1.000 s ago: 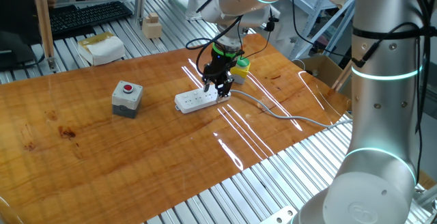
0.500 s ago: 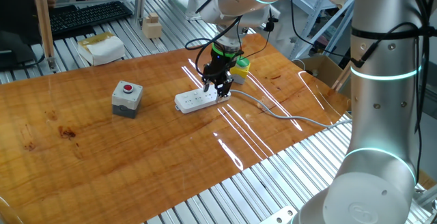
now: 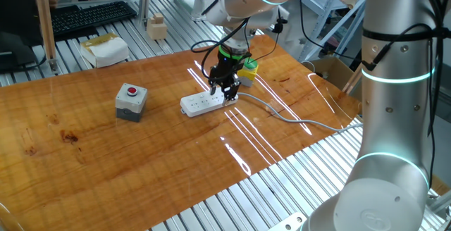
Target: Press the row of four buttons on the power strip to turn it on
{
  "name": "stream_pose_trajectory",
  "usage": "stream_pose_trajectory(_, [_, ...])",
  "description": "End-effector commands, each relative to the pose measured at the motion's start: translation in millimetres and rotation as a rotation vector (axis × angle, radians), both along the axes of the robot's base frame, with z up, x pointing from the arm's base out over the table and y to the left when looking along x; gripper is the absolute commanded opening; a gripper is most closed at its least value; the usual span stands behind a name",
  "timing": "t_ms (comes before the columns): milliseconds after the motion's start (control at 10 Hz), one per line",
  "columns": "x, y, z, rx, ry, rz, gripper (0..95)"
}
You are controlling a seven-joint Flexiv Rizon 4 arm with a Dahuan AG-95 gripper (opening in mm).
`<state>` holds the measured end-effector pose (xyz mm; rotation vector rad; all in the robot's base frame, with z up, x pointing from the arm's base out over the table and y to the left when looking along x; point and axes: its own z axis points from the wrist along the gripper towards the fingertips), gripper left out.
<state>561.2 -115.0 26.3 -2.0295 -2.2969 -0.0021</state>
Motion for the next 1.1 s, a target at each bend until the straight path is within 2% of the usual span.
stream_pose_trajectory(100, [0.3, -0.6, -4.2, -0.002, -0.001, 0.007, 57.0])
stream_pose_trajectory(300, [-0.5, -1.1, -5.5, 0.001, -0.007, 0.008, 57.0])
stream_pose_trajectory(600, [-1.1, -5.6, -14.3, -0.001, -0.029, 0.030, 57.0])
stream_pose_trajectory(700, [-0.9, -6.1, -14.5, 0.008, -0.035, 0.023, 57.0])
stream_pose_trajectory(800, [-2.0, -5.8, -15.6, 0.005, -0.034, 0.021, 57.0])
stream_pose_trajectory(1000, [-4.6, -4.6, -19.5, 0.008, -0.047, 0.011, 57.0])
stream_pose_trajectory(1100, [-4.8, -4.5, -16.8, 0.016, -0.040, 0.005, 57.0])
